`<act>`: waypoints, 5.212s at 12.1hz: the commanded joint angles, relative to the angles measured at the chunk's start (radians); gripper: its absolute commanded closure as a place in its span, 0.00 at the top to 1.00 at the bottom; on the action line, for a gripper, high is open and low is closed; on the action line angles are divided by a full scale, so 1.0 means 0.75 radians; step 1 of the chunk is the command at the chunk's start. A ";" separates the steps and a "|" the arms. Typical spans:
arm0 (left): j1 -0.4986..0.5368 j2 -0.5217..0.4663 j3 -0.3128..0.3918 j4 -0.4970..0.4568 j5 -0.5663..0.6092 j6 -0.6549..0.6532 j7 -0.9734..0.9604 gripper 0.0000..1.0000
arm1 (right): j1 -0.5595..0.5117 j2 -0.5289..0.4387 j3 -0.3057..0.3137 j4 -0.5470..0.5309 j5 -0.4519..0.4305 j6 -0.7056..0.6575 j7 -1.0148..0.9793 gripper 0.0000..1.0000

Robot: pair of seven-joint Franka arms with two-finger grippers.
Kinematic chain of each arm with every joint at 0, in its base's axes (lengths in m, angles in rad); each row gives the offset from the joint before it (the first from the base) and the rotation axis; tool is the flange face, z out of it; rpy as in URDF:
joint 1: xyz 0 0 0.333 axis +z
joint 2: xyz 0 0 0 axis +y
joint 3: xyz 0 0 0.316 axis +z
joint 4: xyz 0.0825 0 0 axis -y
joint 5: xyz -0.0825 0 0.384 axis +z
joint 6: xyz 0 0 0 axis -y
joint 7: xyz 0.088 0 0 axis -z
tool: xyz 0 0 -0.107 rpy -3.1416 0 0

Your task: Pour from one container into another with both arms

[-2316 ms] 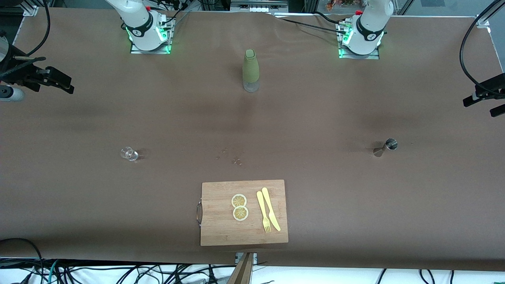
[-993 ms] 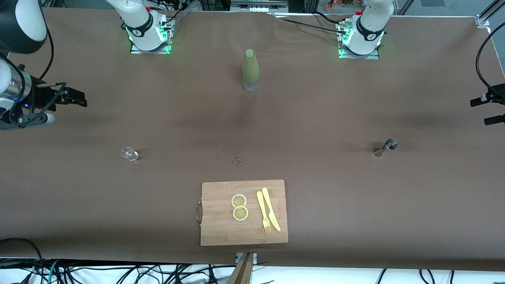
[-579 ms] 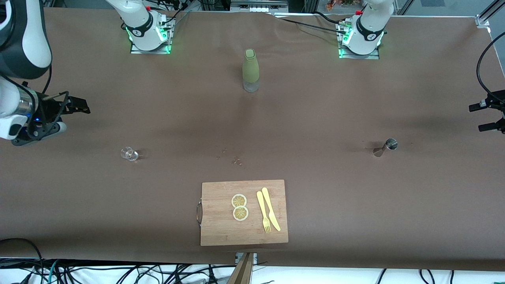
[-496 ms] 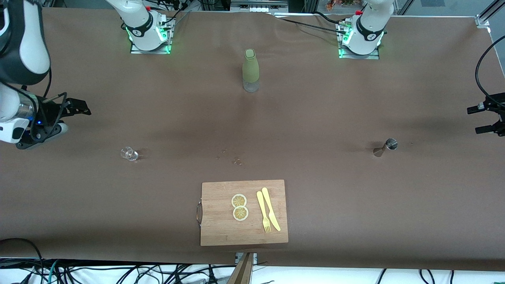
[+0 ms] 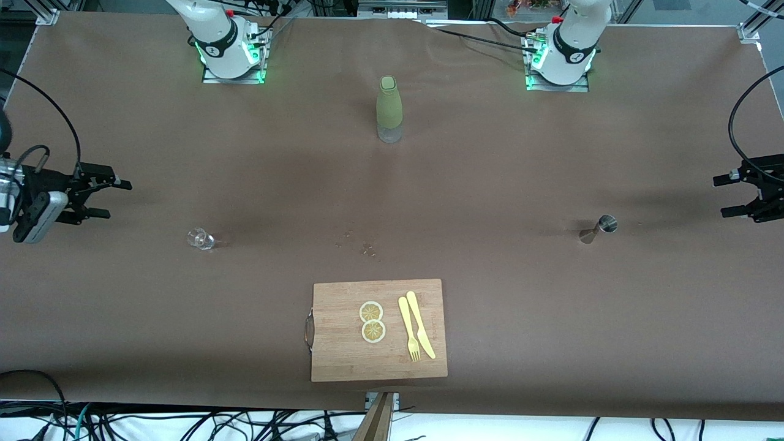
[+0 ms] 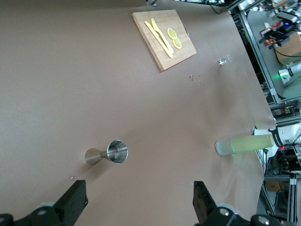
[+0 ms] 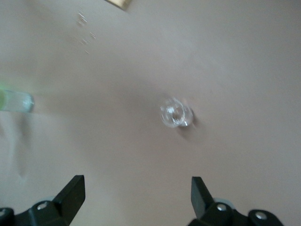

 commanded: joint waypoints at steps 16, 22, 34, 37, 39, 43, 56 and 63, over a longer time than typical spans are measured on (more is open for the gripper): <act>0.101 0.387 -0.009 0.018 -0.225 -0.076 0.851 1.00 | -0.113 0.584 -0.031 -0.009 0.764 -0.004 -1.576 1.00; 0.087 0.520 -0.011 0.024 -0.321 -0.076 1.247 1.00 | -0.070 0.643 -0.022 0.042 0.762 0.035 -1.574 1.00; 0.048 0.719 -0.009 0.034 -0.429 -0.027 1.655 1.00 | -0.009 0.676 0.002 0.081 0.762 0.078 -1.593 0.95; 0.023 0.756 -0.009 0.020 -0.474 0.010 1.683 1.00 | -0.009 0.684 0.002 0.087 0.760 0.078 -1.605 0.78; 0.001 0.776 -0.009 0.012 -0.501 0.026 1.714 1.00 | -0.009 0.690 0.002 0.097 0.760 0.080 -1.615 0.66; -0.030 0.774 -0.009 -0.039 -0.527 0.059 1.749 1.00 | 0.001 0.690 0.002 0.102 0.762 0.099 -1.627 0.45; -0.110 0.748 -0.007 -0.152 -0.615 0.114 1.806 0.69 | 0.061 0.607 0.041 0.134 0.748 0.272 -1.597 0.23; -0.110 0.745 -0.007 -0.150 -0.640 0.106 1.798 0.00 | 0.187 0.521 0.041 0.153 0.690 0.364 -1.443 0.22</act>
